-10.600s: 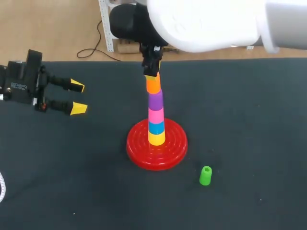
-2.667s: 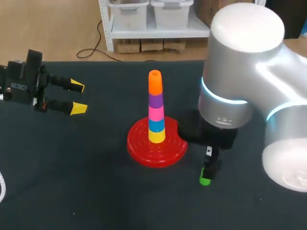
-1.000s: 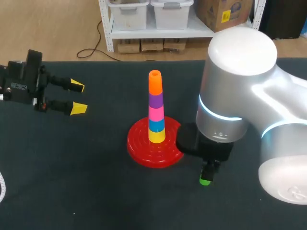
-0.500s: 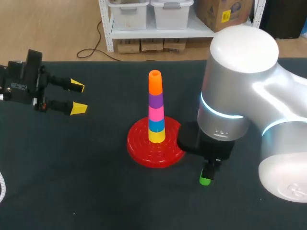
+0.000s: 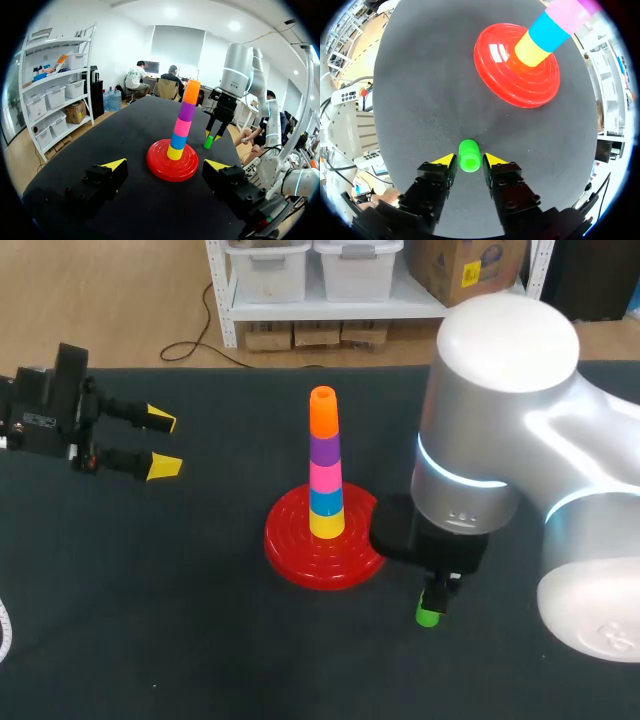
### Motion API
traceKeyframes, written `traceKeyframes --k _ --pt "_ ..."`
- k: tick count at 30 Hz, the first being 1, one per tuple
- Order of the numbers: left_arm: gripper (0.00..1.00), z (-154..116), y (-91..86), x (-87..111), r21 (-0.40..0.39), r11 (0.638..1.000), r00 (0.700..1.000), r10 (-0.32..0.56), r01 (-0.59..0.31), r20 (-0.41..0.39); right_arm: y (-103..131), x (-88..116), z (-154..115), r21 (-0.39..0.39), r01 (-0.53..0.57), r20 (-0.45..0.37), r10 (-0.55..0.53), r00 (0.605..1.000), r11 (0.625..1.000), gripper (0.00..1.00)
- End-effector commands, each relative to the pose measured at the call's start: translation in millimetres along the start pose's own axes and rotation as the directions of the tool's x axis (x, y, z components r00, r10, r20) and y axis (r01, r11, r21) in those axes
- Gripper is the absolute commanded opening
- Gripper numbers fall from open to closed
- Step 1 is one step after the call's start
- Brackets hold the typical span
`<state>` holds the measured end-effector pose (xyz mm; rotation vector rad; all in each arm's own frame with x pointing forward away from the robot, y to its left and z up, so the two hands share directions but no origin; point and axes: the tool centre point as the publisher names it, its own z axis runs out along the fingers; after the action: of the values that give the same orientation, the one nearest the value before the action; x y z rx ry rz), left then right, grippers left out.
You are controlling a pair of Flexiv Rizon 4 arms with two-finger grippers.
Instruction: Pick up and stack the cylinders on the red base in this order: pink,purple,orange,green
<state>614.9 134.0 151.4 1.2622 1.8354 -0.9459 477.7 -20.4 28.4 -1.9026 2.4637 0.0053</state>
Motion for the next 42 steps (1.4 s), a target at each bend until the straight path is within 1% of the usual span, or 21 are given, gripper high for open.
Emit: traceKeyframes --k 1,2,3,4,5,9,13,17,25,30,32,38,39,42 --pt "1.0 0 -0.1 1.1 -0.001 1.0 1.0 0.002 -0.002 0.004 0 0 0 0.002 -0.003 -0.001 0.003 1.0 1.0 0.33" --pt "1.0 0 -0.1 1.1 -0.001 1.0 1.0 0.002 -0.002 0.004 0 -1 -1 0.002 -0.003 0.001 0.003 1.0 1.0 0.31" --pt "1.0 0 -0.1 1.1 -0.001 1.0 1.0 0.002 -0.002 0.004 0 -1 -1 0.003 -0.002 0.002 0.002 1.0 1.0 0.21" --pt "1.0 0 -0.1 1.1 -0.001 1.0 1.0 0.002 -0.002 0.004 0 -1 -1 0.004 -0.002 0.002 0.002 1.0 1.0 0.03" --pt "1.0 0 -0.1 1.1 -0.001 1.0 1.0 0.002 -0.002 0.004 0 -1 -2 0.005 -0.002 0.003 0.002 1.0 1.0 0.0" --pt "1.0 0 -0.1 1.1 -0.001 1.0 1.0 0.002 -0.002 0.004 -2 0 -9 0.002 -0.002 0.005 0.002 1.0 1.0 0.0" --pt "1.0 0 -0.1 1.1 -0.001 1.0 1.0 0.002 -0.002 0.004 -7 -1 -27 0.011 0.012 0.015 -0.012 1.0 1.0 0.0" --pt "1.0 0 -0.1 1.1 -0.001 1.0 1.0 0.002 -0.002 0.004 -17 -4 -57 0.02 0.036 0.042 -0.036 0.998 0.999 0.0" --pt "1.0 0 -0.1 1.1 -0.001 1.0 1.0 0.002 -0.002 0.004 -34 -13 -126 0.084 0.087 0.117 -0.096 0.988 0.993 0.0" --pt "1.0 0 -0.1 1.1 -0.001 1.0 1.0 0.002 -0.002 0.004 -47 -25 -170 0.14 0.122 0.141 -0.142 0.98 0.983 0.0" --pt "1.0 0 -0.1 1.1 -0.001 1.0 1.0 0.002 -0.002 0.004 -54 -32 -187 0.146 0.13 0.144 -0.151 0.978 0.981 0.0" --pt "1.0 0 -0.1 1.1 -0.001 1.0 1.0 0.002 -0.002 0.004 -73 -51 -224 0.168 0.163 0.145 -0.188 0.971 0.972 0.0" --pt "1.0 0 -0.1 1.1 -0.001 1.0 1.0 0.002 -0.002 0.004 -76 -54 -231 0.182 0.17 0.15 -0.199 0.969 0.968 0.0" --pt "1.0 0 -0.1 1.1 -0.001 1.0 1.0 0.002 -0.002 0.004 -81 -64 -249 0.195 0.191 0.161 -0.223 0.961 0.962 0.0"
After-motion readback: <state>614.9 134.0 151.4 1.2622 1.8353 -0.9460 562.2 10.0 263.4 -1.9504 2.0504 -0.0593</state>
